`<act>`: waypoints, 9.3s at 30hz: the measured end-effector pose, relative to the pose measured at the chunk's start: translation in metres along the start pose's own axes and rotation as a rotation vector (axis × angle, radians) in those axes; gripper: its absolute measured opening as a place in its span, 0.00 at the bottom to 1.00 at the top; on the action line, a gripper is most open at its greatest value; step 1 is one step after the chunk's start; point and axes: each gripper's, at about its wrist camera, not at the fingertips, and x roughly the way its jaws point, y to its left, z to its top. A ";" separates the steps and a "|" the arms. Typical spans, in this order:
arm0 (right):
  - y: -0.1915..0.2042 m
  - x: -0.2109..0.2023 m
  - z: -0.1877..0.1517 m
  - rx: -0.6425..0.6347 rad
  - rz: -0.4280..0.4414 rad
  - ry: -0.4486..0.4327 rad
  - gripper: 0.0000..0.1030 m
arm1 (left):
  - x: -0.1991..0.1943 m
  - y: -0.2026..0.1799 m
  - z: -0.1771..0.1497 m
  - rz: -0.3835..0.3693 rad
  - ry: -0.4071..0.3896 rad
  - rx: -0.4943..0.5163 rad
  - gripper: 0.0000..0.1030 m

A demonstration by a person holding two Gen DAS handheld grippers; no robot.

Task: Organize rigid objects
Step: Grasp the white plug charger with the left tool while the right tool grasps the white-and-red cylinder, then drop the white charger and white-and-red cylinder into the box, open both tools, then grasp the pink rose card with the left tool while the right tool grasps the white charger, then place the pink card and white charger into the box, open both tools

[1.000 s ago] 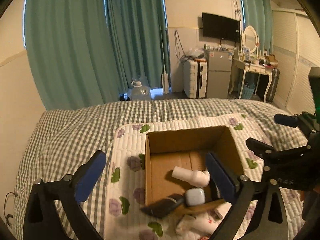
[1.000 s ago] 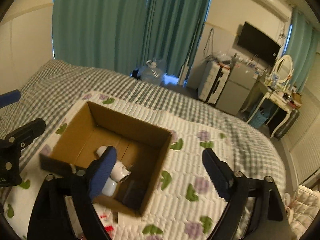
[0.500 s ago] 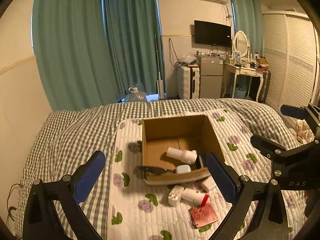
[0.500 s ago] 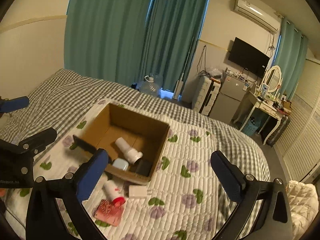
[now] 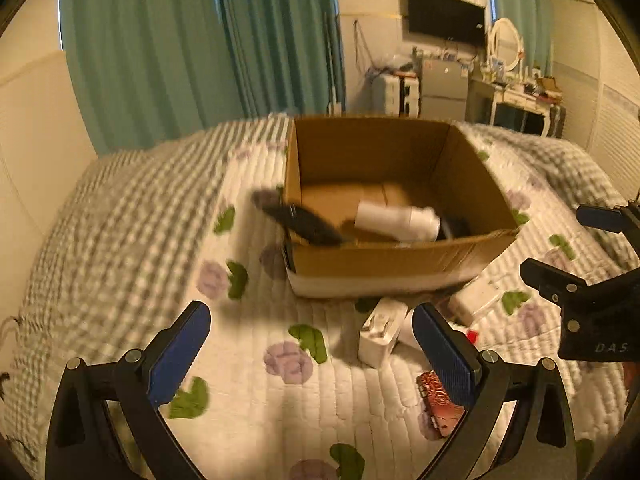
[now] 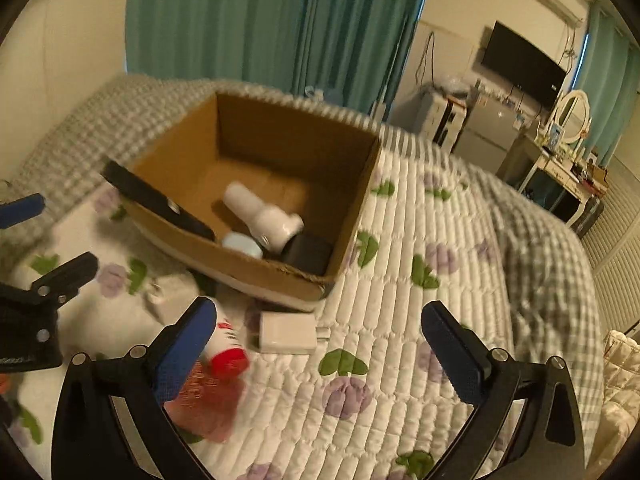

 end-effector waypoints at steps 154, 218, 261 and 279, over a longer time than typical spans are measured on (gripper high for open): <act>-0.034 -0.050 -0.006 -0.024 0.005 -0.095 0.99 | -0.055 -0.013 0.031 0.087 -0.064 -0.127 1.00; 0.016 0.115 -0.019 -0.055 0.169 0.249 0.52 | 0.054 -0.023 -0.028 -0.048 0.174 -0.104 0.67; -0.026 0.064 0.127 0.031 0.183 -0.111 0.52 | 0.098 -0.009 0.156 -0.128 0.084 0.027 0.77; 0.007 0.107 0.136 0.075 0.212 -0.041 0.53 | 0.061 0.037 0.155 -0.069 -0.005 -0.045 0.84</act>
